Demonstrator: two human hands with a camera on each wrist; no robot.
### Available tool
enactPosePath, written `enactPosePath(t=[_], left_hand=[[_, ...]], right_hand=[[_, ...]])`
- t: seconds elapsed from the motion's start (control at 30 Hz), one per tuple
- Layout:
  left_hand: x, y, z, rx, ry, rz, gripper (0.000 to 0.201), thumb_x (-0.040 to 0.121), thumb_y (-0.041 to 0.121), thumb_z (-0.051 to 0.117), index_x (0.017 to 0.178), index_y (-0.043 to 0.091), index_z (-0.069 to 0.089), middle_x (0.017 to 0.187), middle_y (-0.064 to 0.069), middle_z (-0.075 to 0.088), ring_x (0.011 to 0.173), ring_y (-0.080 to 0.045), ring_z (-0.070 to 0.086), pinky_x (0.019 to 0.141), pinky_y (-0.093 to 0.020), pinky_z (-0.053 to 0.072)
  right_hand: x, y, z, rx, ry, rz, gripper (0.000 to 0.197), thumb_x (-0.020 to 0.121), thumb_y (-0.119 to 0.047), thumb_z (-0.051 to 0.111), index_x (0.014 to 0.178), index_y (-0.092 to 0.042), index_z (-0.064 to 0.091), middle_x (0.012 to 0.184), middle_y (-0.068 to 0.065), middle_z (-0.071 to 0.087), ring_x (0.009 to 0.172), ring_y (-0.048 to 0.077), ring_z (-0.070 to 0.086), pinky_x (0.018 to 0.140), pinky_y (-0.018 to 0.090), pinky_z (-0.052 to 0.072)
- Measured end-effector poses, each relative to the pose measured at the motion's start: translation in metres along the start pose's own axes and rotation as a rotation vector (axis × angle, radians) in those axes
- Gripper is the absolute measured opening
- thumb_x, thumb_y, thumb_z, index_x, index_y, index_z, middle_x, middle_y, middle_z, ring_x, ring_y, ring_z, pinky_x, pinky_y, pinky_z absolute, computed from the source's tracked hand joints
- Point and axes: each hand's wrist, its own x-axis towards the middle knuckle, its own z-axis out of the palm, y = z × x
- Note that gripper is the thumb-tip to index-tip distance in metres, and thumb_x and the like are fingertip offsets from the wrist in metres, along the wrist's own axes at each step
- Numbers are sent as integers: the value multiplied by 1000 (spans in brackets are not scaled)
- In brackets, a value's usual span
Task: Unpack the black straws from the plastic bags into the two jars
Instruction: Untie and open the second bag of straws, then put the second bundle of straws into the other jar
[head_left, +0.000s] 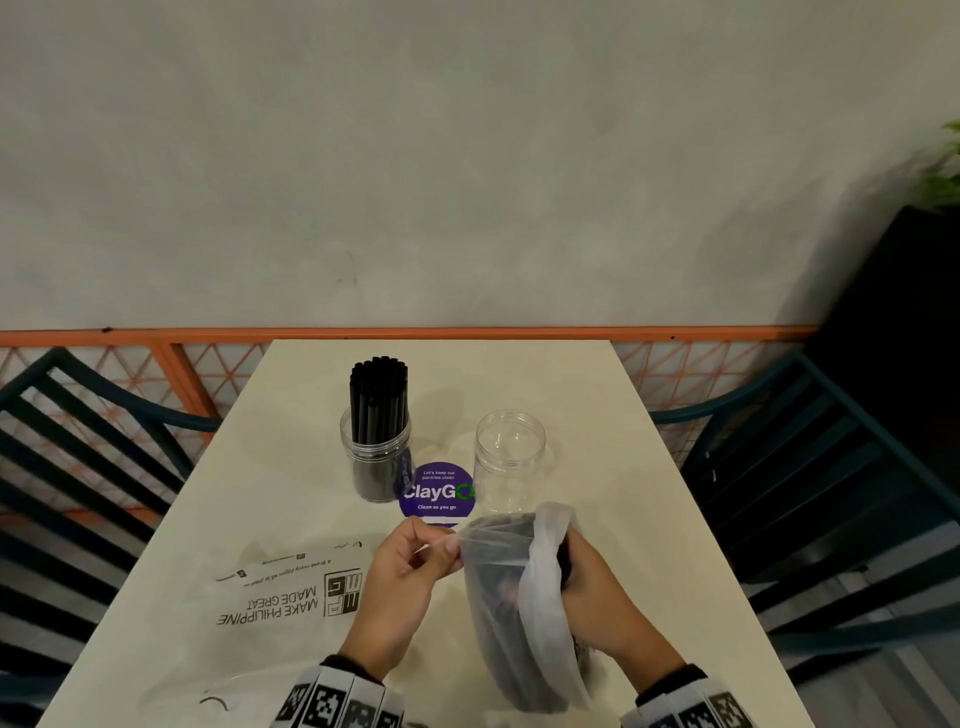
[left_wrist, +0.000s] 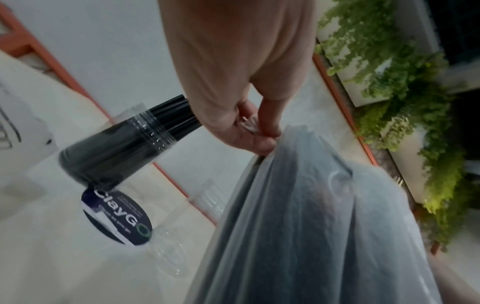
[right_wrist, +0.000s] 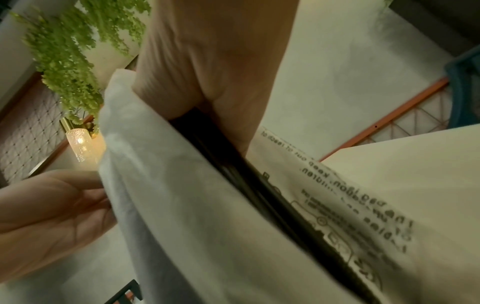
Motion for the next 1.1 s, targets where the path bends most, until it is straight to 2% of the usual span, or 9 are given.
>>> enactPosePath(t=[0.13,0.27,0.37,0.53,0.67,0.8,0.9,1.0,1.1], left_hand=[[1,-4,-8,33,59,14,13,84,-5,54,75,3,54,75,-8,63,68,-13,62,65,-19,55],[5,-9,-20,249,-15,-20,19,87,7,55,101,18,61,94,-2,65,84,-15,60,73,-23,49],[6,-9,-22,380,-97,-94,15,89,14,54,96,16,67,90,-2,69,81,-15,64,67,-19,50],[2,-6,-9,122,-73,-148,25,91,4,46,81,5,69,76,-4,74,75,-15,70,67,-20,56],[2,-10,0,13,-162,-220,24,93,2,41,93,-2,65,93,-12,72,87,-18,69,75,-23,56],[7,-8,-11,12,-302,-250,26,83,19,58,100,0,65,106,-9,66,98,-18,63,81,-25,52],[9,-2,-18,259,-418,-162,40,62,35,73,96,14,70,107,-1,65,101,-15,62,87,-27,50],[11,-1,-12,253,-308,-121,10,69,13,76,78,9,74,75,0,73,74,-14,66,69,-21,52],[14,-4,-2,179,-155,-91,7,76,-2,66,77,3,71,70,-2,72,70,-13,67,65,-18,54]], right_hand=[[1,4,-3,-14,97,10,32,62,-22,74,91,-29,61,86,-20,72,85,2,66,73,14,50],[0,5,-3,35,161,-27,26,53,-35,72,73,-23,62,69,-13,68,71,2,61,65,16,47],[-1,9,-3,96,175,-44,35,56,-35,72,83,-16,62,77,-8,69,79,9,63,70,20,49],[0,7,0,78,109,-54,50,58,-23,78,98,-19,48,86,-19,64,82,1,60,71,19,50],[1,7,5,25,141,-56,65,62,-12,81,115,-26,45,104,-21,63,101,5,61,81,17,51],[0,8,3,42,222,-62,46,58,-23,77,100,-23,58,95,-21,69,90,1,65,74,10,49],[2,11,-1,52,263,-48,25,69,-8,73,82,-26,62,76,-26,71,75,-8,64,66,3,45],[4,9,-2,68,252,-26,18,63,-15,70,78,-23,64,69,-14,72,70,-3,63,64,7,47],[2,10,-4,125,167,-20,43,53,-25,76,93,-15,64,81,-8,72,82,4,66,70,13,49]])
